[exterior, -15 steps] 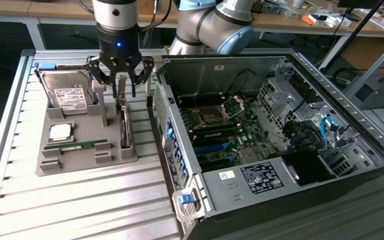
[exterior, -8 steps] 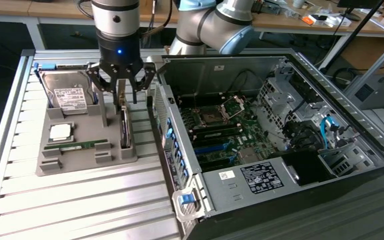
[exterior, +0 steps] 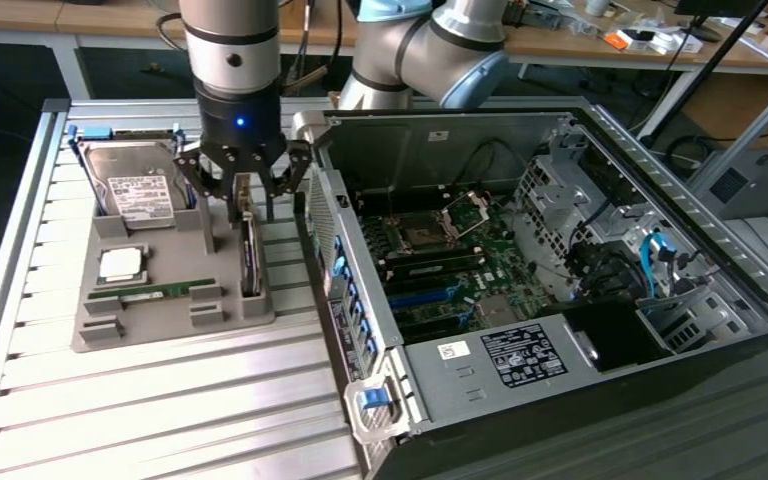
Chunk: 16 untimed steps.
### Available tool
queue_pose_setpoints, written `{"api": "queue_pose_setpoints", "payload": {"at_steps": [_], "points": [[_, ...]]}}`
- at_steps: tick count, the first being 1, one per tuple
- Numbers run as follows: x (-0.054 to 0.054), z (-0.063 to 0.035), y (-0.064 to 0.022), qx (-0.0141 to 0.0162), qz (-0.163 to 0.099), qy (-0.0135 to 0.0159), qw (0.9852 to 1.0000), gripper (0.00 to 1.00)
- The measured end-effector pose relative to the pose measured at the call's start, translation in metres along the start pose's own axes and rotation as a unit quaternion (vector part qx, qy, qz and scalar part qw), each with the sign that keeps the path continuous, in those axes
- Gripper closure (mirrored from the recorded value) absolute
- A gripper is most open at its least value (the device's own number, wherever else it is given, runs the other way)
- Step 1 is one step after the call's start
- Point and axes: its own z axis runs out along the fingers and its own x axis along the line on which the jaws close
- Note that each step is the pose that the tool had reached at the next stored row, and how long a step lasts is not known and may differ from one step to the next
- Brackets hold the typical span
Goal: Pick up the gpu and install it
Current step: 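Pick up the gpu and move the gpu toward the slot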
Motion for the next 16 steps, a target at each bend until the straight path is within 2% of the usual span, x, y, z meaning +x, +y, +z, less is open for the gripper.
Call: {"api": "queue_pose_setpoints", "payload": {"at_steps": [6,16], "points": [[0.001,0.0131,-0.0002,0.0008,0.000,0.0000,1.0000,0.52],[0.001,0.0261,0.0000,0.0009,0.000,0.0000,1.0000,0.52]]}}
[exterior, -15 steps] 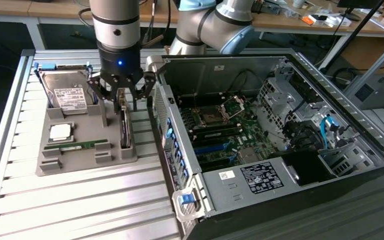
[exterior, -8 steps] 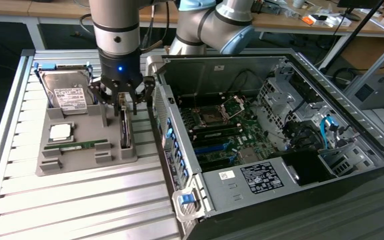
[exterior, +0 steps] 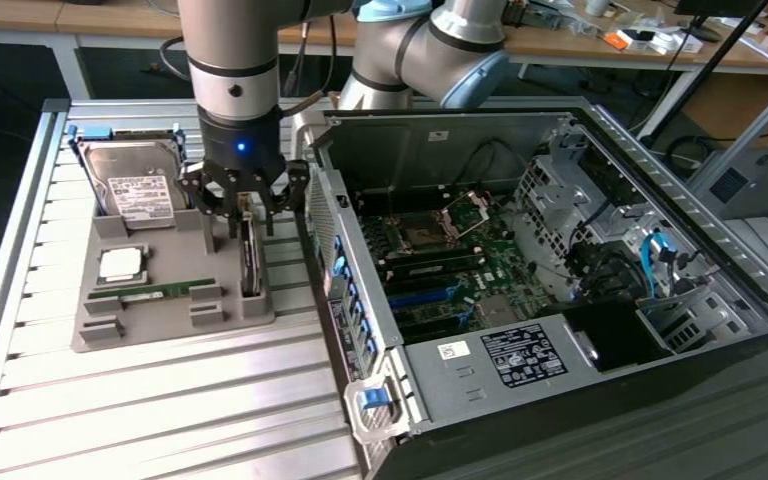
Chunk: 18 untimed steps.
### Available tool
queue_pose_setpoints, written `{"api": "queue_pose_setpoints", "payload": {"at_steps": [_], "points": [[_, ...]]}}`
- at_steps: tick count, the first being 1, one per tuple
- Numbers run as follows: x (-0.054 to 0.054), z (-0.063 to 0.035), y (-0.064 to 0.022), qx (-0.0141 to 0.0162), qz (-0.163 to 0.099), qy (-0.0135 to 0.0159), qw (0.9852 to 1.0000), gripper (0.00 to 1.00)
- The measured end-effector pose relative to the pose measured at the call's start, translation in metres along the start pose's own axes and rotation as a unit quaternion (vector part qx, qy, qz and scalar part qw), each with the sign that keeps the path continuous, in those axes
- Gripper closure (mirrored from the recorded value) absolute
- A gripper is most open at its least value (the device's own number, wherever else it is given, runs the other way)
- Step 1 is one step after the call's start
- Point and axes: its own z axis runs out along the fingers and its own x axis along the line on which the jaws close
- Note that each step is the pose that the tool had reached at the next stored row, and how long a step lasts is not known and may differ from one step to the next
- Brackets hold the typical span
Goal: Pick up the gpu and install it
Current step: 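Pick up the gpu and move the gpu toward the slot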
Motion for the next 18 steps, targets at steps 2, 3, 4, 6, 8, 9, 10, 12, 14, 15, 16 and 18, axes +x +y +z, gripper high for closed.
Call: {"api": "queue_pose_setpoints", "payload": {"at_steps": [2,3,4,6,8,9,10,12,14,15,16,18], "points": [[0.0000,0.0005,0.0000,0.0000,0.000,0.0000,1.0000,0.52],[0.0001,0.0005,0.0000,0.0000,0.000,0.0001,1.0000,0.52],[0.0001,0.0005,0.0000,0.0000,0.000,0.0001,1.0000,0.52],[0.0000,0.0006,0.0000,0.0000,0.000,0.0000,1.0000,0.52],[0.0000,0.0006,0.0000,0.0000,0.000,0.0000,1.0000,0.52],[0.0000,0.0006,0.0000,0.0000,0.000,0.0000,1.0000,0.52],[0.0000,0.0006,0.0000,0.0000,0.000,0.0000,1.0000,0.53],[0.0001,0.0005,0.0000,0.0001,0.000,0.0001,1.0000,0.66],[0.0000,0.0006,0.0000,0.0000,0.000,0.0000,1.0000,0.73],[0.0000,0.0006,0.0000,0.0000,0.000,0.0000,1.0000,0.73],[0.0000,0.0006,0.0000,0.0000,0.000,0.0000,1.0000,0.73],[0.0000,0.0006,0.0000,0.0000,0.000,0.0000,1.0000,0.73]]}}
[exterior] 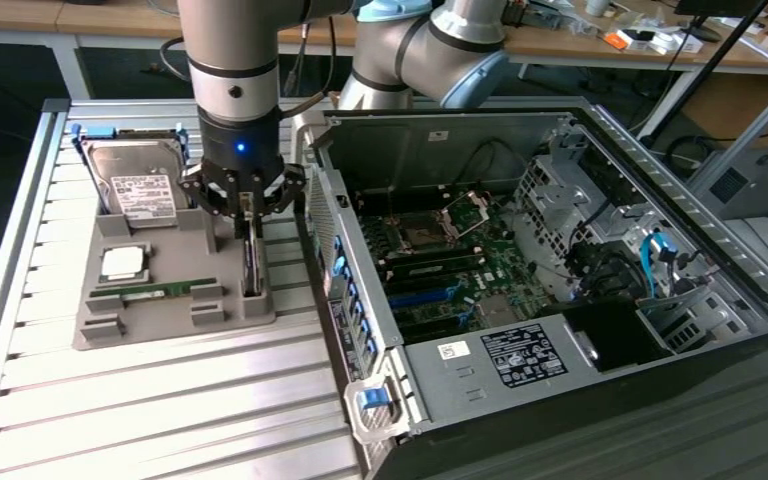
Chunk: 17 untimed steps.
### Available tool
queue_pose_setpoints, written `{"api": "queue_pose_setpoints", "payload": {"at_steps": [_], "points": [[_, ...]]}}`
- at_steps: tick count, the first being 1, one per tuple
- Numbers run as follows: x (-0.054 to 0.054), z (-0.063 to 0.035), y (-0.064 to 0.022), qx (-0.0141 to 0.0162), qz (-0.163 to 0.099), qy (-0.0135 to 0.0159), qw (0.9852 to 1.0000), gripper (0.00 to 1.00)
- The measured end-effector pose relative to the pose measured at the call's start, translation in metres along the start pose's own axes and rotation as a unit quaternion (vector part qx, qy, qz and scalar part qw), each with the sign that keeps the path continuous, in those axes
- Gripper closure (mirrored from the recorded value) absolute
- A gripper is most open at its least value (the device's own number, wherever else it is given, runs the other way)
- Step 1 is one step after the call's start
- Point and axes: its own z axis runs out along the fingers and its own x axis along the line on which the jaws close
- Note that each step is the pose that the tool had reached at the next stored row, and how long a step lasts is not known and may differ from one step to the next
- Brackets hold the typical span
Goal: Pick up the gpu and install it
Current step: 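Pick up the gpu and move the gpu toward the slot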
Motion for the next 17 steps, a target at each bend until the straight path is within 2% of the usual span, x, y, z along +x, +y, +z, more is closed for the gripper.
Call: {"api": "queue_pose_setpoints", "payload": {"at_steps": [17], "points": [[-0.0001,-0.0015,0.0000,0.0000,0.000,0.0000,1.0000,0.73]]}}
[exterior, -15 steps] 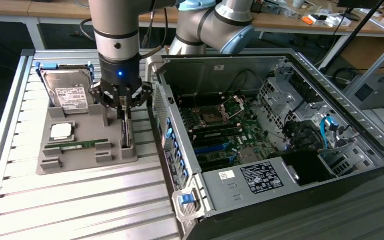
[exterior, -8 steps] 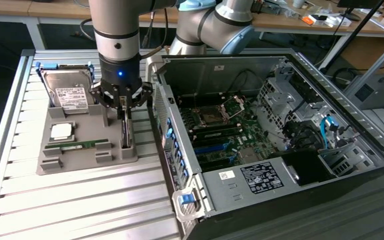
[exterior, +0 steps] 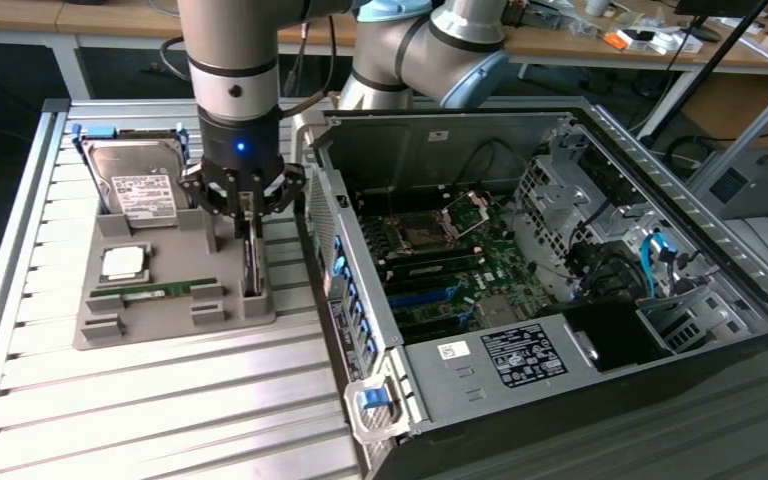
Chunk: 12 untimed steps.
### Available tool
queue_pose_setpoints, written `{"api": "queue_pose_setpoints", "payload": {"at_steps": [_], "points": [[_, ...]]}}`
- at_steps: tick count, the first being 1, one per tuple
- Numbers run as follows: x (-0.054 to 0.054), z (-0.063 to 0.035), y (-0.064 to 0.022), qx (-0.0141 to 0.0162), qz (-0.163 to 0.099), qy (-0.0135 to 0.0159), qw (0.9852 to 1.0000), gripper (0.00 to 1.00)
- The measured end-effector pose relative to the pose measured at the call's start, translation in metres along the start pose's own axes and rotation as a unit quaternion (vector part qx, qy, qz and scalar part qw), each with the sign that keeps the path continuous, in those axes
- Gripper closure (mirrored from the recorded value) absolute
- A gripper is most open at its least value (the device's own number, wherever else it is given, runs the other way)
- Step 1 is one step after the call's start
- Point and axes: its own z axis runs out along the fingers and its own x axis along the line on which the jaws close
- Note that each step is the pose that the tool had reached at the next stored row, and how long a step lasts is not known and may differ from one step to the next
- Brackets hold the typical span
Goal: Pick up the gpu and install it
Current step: 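Pick up the gpu and move the gpu toward the slot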
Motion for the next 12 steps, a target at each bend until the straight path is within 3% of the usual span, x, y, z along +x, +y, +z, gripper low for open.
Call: {"api": "queue_pose_setpoints", "payload": {"at_steps": [12], "points": [[-0.0002,-0.0066,-0.0001,-0.0001,0.000,0.0000,1.0000,0.73]]}}
